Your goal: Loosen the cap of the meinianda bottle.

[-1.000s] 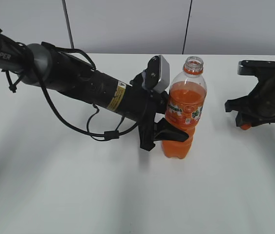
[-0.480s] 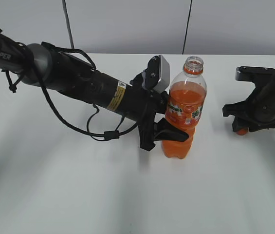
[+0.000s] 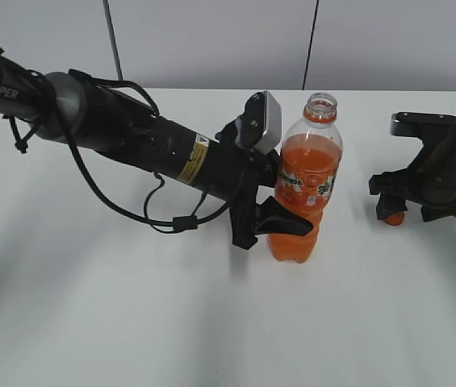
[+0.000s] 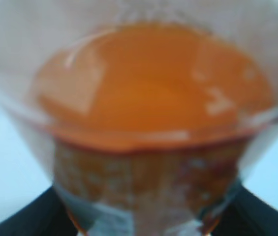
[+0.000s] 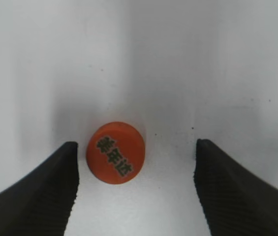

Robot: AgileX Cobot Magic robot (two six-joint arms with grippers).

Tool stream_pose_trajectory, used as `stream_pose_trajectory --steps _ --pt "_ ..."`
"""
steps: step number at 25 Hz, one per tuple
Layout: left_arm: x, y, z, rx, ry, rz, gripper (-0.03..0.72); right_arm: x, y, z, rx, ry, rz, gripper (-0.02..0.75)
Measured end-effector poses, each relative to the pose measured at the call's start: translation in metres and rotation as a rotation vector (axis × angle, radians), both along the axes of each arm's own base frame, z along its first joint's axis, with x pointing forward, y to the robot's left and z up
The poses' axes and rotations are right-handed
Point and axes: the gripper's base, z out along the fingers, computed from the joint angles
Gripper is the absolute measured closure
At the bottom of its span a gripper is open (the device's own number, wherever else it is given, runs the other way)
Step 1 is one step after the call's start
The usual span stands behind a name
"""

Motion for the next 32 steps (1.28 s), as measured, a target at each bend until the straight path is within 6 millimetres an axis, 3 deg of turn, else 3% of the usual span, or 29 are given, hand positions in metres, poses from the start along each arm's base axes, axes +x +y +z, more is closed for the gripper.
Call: stream_pose_trajectory --steps 5,13,18,25,32 --pt "0.001 0.001 -0.007 0.032 -0.001 0.010 0.119 0.000 0.000 0.000 0.003 0.000 -0.002 0.190" --pt "0.010 0.018 -0.007 0.024 0.053 0.031 0.102 0.000 0.000 0.005 0.005 -0.014 0.000 0.190" --pt "0.020 0.043 -0.005 0.063 0.067 0.051 0.102 0.004 0.001 0.032 0.004 -0.095 0.028 0.190" --pt "0.036 0.069 0.021 0.044 0.013 0.137 0.102 0.014 0.002 0.071 0.004 -0.198 0.047 0.189" --pt "0.067 0.097 0.041 0.166 -0.161 0.481 0.104 0.033 -0.001 0.109 -0.087 -0.286 0.117 0.189"
